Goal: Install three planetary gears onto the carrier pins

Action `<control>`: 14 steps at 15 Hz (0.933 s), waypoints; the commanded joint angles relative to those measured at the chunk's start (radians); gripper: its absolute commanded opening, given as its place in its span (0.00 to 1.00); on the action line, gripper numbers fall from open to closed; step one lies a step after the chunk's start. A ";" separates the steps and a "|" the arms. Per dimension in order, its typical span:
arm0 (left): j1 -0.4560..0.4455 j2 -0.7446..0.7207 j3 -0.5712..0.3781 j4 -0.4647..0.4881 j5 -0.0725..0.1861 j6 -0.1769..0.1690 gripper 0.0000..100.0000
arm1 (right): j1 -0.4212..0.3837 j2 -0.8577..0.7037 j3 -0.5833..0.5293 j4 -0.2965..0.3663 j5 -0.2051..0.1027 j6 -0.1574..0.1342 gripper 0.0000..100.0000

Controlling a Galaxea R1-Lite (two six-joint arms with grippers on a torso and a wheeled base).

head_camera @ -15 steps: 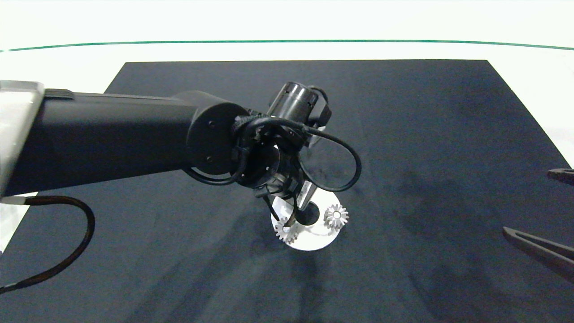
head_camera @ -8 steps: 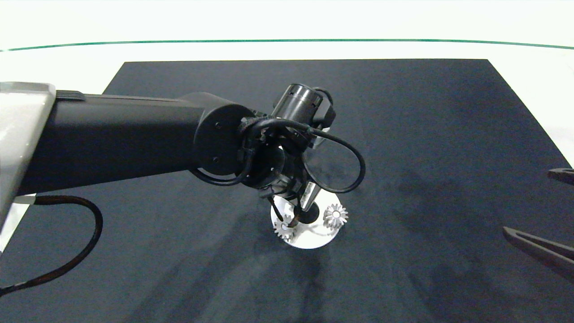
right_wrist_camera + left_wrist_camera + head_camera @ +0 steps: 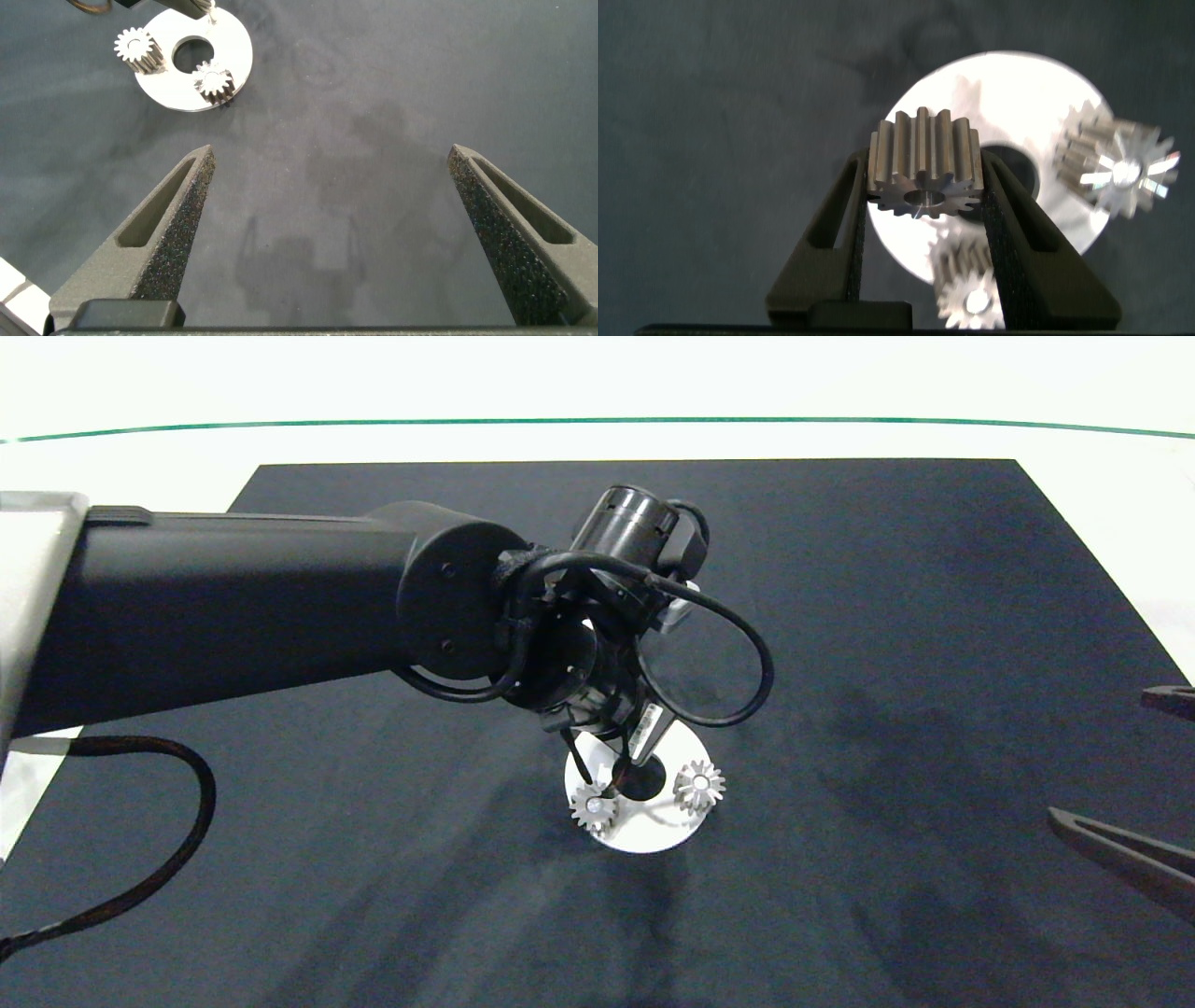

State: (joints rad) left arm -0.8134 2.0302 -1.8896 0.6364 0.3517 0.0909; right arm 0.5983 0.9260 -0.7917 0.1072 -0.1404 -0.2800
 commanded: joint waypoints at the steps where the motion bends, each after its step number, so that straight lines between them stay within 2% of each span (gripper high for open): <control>1: -0.003 0.007 -0.026 0.014 0.003 0.001 0.22 | 0.001 0.001 0.000 0.000 -0.001 -0.002 1.00; 14: -0.001 0.065 -0.069 0.016 0.003 0.015 0.22 | 0.001 0.002 0.000 0.002 -0.001 -0.004 1.00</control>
State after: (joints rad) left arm -0.8153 2.0860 -1.9583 0.6466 0.3526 0.1049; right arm 0.5994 0.9264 -0.7917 0.1081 -0.1404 -0.2817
